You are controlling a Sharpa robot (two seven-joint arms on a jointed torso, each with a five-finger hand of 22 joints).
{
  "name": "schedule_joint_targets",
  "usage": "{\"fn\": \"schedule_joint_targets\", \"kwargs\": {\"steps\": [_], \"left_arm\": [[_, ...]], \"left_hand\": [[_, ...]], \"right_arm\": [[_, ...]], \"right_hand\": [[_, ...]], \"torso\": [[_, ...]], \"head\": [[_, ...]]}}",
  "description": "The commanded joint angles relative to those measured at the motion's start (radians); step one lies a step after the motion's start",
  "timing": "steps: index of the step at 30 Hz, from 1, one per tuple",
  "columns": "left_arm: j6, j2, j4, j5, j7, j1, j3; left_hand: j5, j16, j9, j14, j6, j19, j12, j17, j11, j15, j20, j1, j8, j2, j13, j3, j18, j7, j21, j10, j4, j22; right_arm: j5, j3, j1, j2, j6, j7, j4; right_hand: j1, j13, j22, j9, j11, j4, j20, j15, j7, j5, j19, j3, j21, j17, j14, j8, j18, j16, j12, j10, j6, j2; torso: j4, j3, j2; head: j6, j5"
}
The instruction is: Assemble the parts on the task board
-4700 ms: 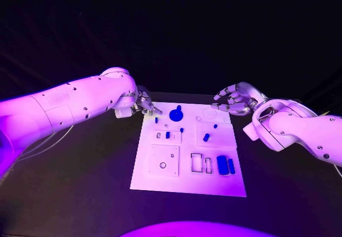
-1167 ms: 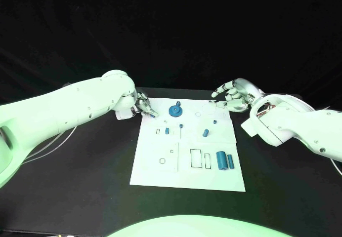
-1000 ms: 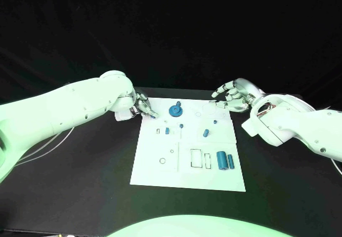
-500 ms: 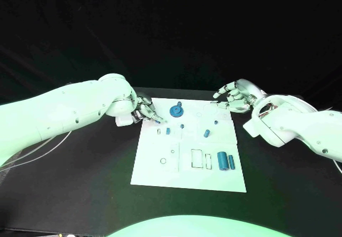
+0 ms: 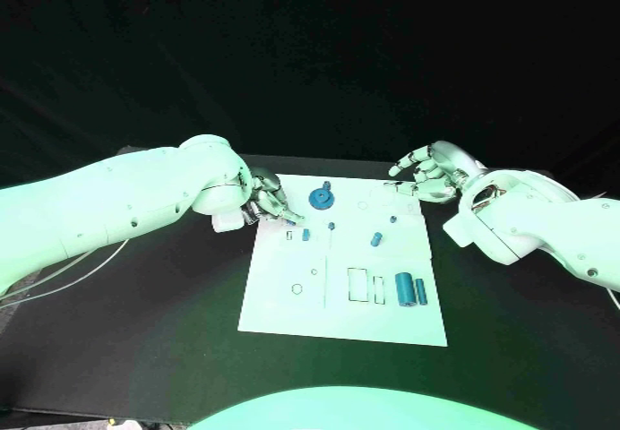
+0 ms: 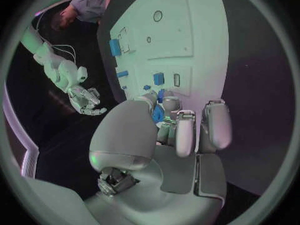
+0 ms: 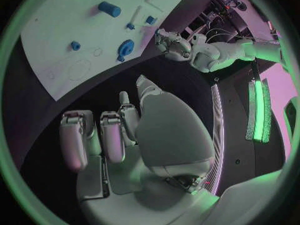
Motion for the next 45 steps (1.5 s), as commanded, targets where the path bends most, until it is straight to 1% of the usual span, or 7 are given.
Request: {"fn": "schedule_joint_targets", "kwargs": {"steps": [1, 10, 17, 26, 40, 44, 45], "left_arm": [[-0.033, -0.002, 0.011, -0.048, 0.011, -0.002, -0.002], [-0.042, -0.005, 0.029, -0.087, 0.010, -0.010, -0.019], [-0.043, -0.002, 0.033, -0.099, 0.009, -0.017, -0.025], [-0.032, -0.001, 0.038, -0.117, 0.008, -0.022, -0.028], [-0.024, -0.002, 0.046, -0.176, 0.008, -0.025, -0.029], [-0.020, -0.003, 0.048, -0.181, 0.008, -0.026, -0.029], [-0.019, -0.003, 0.049, -0.182, 0.007, -0.026, -0.029]], "left_hand": [[0.003, 0.006, 0.008, 0.100, 0.015, 0.007, 0.004, 0.251, -0.001, -0.008, -0.002, -0.005, 0.006, -0.003, 0.001, 0.000, -0.009, -0.008, 0.005, 0.006, 0.004, 0.001], [0.003, 0.007, 0.009, 0.100, 0.016, 0.008, 0.006, 0.252, -0.001, -0.009, -0.002, -0.006, 0.007, -0.002, 0.004, 0.000, -0.010, -0.009, 0.006, 0.008, 0.004, 0.004], [0.003, 0.008, 0.009, 0.101, 0.017, 0.009, 0.007, 0.253, -0.001, -0.009, -0.002, -0.006, 0.007, -0.003, 0.006, 0.000, -0.010, -0.009, 0.007, 0.011, 0.004, 0.006], [0.003, 0.008, 0.009, 0.101, 0.018, 0.010, 0.008, 0.253, -0.002, -0.009, -0.002, -0.008, 0.008, -0.004, 0.007, -0.001, -0.010, -0.010, 0.007, 0.012, 0.004, 0.007], [0.003, 0.009, 0.010, 0.102, 0.020, 0.012, 0.010, 0.255, -0.003, -0.010, -0.002, -0.009, 0.009, -0.006, 0.010, -0.002, -0.011, -0.011, 0.009, 0.016, 0.004, 0.010], [0.003, 0.009, 0.010, 0.102, 0.020, 0.012, 0.010, 0.255, -0.003, -0.010, -0.002, -0.009, 0.009, -0.006, 0.010, -0.002, -0.011, -0.011, 0.009, 0.016, 0.004, 0.010], [0.003, 0.009, 0.010, 0.102, 0.020, 0.012, 0.010, 0.255, -0.003, -0.010, -0.002, -0.009, 0.009, -0.006, 0.010, -0.002, -0.011, -0.011, 0.009, 0.016, 0.004, 0.010]], "right_arm": [[-0.004, 0.000, -0.001, 0.000, 0.015, 0.002, 0.000], [-0.004, 0.000, -0.001, 0.001, 0.013, 0.003, 0.000], [-0.004, 0.000, -0.001, 0.002, 0.012, 0.004, -0.001], [-0.004, 0.000, -0.001, 0.001, 0.008, 0.007, 0.000], [-0.005, 0.000, -0.001, 0.000, 0.008, 0.007, 0.000], [-0.005, 0.000, -0.001, 0.000, 0.009, 0.007, -0.001], [-0.005, 0.000, -0.001, 0.000, 0.009, 0.007, -0.001]], "right_hand": [[-0.012, 0.068, 0.215, 0.001, -0.002, 0.002, -0.006, -0.007, 0.001, 0.002, 0.074, 0.005, -0.006, 0.191, 0.089, 0.002, 0.012, -0.007, 0.003, 0.005, -0.006, 0.002], [-0.012, 0.068, 0.215, 0.001, -0.002, 0.002, -0.006, -0.007, 0.001, 0.002, 0.074, 0.005, -0.006, 0.191, 0.089, 0.002, 0.012, -0.007, 0.003, 0.005, -0.006, 0.002], [-0.012, 0.068, 0.215, 0.001, -0.002, 0.002, -0.006, -0.007, 0.001, 0.002, 0.074, 0.005, -0.006, 0.191, 0.089, 0.002, 0.012, -0.007, 0.003, 0.005, -0.006, 0.002], [-0.012, 0.068, 0.215, 0.001, -0.002, 0.002, -0.006, -0.007, 0.001, 0.002, 0.074, 0.005, -0.006, 0.191, 0.089, 0.002, 0.012, -0.007, 0.003, 0.005, -0.006, 0.002], [-0.012, 0.068, 0.215, 0.001, -0.002, 0.002, -0.006, -0.007, 0.001, 0.002, 0.074, 0.005, -0.006, 0.191, 0.089, 0.002, 0.012, -0.007, 0.003, 0.005, -0.006, 0.002], [-0.012, 0.068, 0.215, 0.001, -0.002, 0.002, -0.006, -0.007, 0.001, 0.002, 0.074, 0.005, -0.006, 0.191, 0.089, 0.002, 0.012, -0.007, 0.003, 0.005, -0.006, 0.002], [-0.012, 0.068, 0.215, 0.001, -0.002, 0.002, -0.006, -0.007, 0.001, 0.002, 0.074, 0.005, -0.006, 0.191, 0.089, 0.002, 0.012, -0.007, 0.003, 0.005, -0.006, 0.002]], "torso": [[0.0006, -0.0006, -0.001], [0.0002, -0.0013, -0.001], [-0.0018, -0.0010, 0.001], [-0.0013, -0.0001, 0.001], [-0.0018, -0.0006, 0.001], [-0.0015, -0.0008, 0.001], [-0.0012, -0.0008, 0.001]], "head": [[-0.002, 0.002], [-0.003, 0.008], [-0.005, 0.009], [-0.007, 0.009], [-0.009, 0.009], [-0.011, 0.010], [-0.012, 0.014]]}}
